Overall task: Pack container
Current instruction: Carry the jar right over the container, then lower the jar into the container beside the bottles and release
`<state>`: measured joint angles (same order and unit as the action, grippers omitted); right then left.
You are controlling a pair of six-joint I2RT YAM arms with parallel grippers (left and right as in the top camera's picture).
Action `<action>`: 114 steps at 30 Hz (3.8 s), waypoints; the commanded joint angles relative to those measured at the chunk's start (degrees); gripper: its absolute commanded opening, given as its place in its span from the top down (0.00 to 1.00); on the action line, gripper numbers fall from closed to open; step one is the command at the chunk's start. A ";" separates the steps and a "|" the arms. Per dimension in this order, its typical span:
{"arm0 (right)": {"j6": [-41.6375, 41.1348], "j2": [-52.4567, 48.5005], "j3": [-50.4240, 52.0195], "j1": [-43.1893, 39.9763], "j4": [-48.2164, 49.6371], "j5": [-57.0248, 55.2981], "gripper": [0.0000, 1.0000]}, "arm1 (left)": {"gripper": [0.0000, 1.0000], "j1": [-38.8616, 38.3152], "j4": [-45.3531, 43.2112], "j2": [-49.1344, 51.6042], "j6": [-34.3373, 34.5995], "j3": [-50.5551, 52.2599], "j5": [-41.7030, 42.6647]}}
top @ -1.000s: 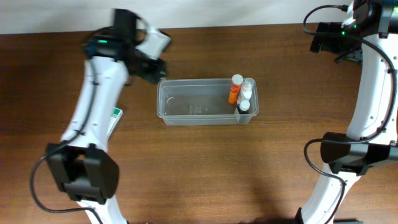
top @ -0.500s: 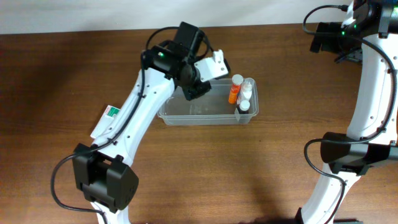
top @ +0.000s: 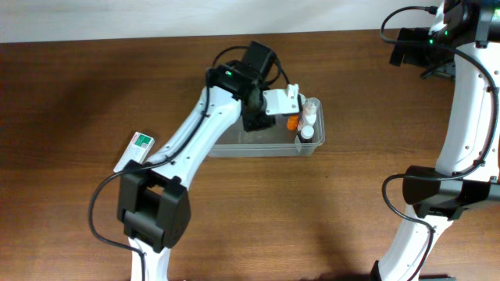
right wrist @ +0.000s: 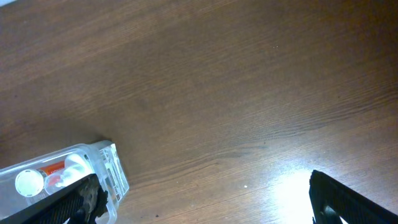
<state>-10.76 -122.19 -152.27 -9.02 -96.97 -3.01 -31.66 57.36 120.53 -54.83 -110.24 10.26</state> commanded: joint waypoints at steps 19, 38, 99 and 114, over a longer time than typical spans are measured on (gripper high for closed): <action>-0.48 0.31 -1.11 -0.04 -0.33 -0.31 0.02 | 0.80 -4.35 -2.54 5.88 -2.73 0.26 0.46; -0.48 0.31 -1.11 -0.04 -0.33 -0.28 0.02 | 0.80 -4.35 -4.87 6.49 -2.75 0.39 4.57; -0.48 0.31 -1.11 -0.04 -0.35 -0.28 0.02 | 0.46 -4.35 -6.38 10.71 -2.71 0.37 4.57; -0.48 0.31 -1.11 -0.04 -0.35 -0.28 0.02 | 0.45 -4.83 -5.84 10.19 -2.64 -0.33 3.85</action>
<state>-10.74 -122.19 -152.27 -9.02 -96.97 -3.01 -35.86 50.98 130.76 -56.66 -109.93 13.47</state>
